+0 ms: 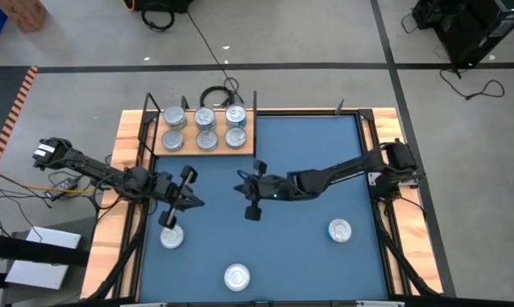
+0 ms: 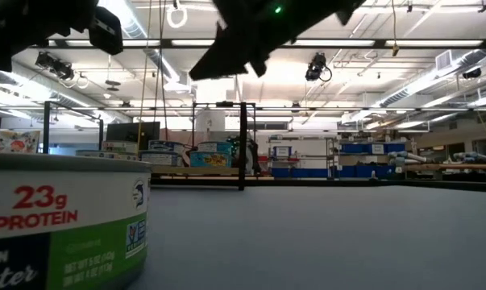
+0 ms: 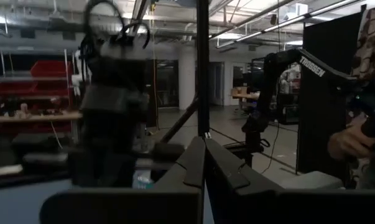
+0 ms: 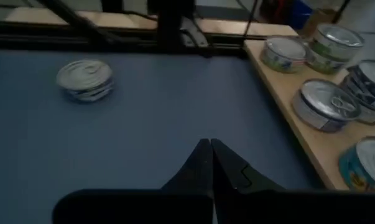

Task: Stack canned seafood by type on shelf
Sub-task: Stack the green tuna can on top of the green tuna can on the shelf

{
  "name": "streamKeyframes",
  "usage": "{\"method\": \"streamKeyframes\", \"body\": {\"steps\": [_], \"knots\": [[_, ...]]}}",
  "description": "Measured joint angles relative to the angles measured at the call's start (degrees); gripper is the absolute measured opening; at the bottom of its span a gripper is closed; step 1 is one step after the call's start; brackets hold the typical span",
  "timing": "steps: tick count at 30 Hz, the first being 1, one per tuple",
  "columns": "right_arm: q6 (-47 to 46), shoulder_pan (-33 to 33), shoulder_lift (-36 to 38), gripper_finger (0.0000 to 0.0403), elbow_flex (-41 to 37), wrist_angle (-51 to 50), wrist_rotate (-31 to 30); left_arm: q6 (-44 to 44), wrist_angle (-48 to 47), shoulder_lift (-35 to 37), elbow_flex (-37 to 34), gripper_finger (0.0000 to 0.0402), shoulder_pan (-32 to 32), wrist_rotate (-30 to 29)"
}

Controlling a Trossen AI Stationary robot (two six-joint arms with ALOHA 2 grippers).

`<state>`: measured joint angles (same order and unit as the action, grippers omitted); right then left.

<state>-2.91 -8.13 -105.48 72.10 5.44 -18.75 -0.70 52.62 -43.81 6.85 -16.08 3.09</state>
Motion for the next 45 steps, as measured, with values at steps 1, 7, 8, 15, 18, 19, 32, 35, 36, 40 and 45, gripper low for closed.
{"method": "streamKeyframes", "body": {"steps": [1,7,8,15,18,19,32,35,36,40,45], "knots": [[-0.3,-0.3,0.7,0.0,-0.1,-1.0,0.3,-0.8,-0.4,0.0,0.0,0.0012,0.0,0.0],[-0.1,-1.5,2.2,0.0,-0.1,-6.0,0.8,-2.5,-10.7,-0.1,3.3,0.0006,0.0,0.0],[-0.1,-1.7,2.2,0.0,-0.1,-6.4,0.9,-2.5,-12.8,-0.2,4.2,0.0005,0.0,0.0],[-1.3,-3.1,2.2,0.0,-0.1,-8.0,5.6,-2.5,-25.1,-2.4,10.2,0.0003,-0.6,0.0],[-1.5,-3.5,2.2,0.0,-0.1,-8.1,8.5,-1.7,-25.2,-3.9,10.7,0.0002,-1.4,0.0],[-1.5,-3.6,2.2,0.0,-0.1,-8.2,9.9,-1.2,-25.0,-4.4,10.8,0.0002,-1.8,0.0],[-1.7,-5.1,1.0,0.0,0.0,-7.5,20.3,-1.1,-18.7,-14.8,10.8,0.0001,-8.9,-8.3],[-1.7,-6.1,0.8,0.0,0.0,-7.8,20.5,-1.0,-14.8,-17.4,10.7,0.0001,-10.5,-8.3],[-1.7,-6.4,0.8,0.0001,0.0,-7.8,20.5,-1.0,-14.1,-18.2,10.7,0.0001,-10.9,-8.4],[-1.6,-8.0,0.6,0.0003,0.0,-7.9,20.5,-0.8,-11.6,-21.0,10.7,0.0001,-12.6,-8.8],[-1.5,-9.3,0.6,0.0005,0.0,-8.1,20.8,0.6,-10.0,-23.4,10.7,0.0001,-13.7,-9.3]]}}
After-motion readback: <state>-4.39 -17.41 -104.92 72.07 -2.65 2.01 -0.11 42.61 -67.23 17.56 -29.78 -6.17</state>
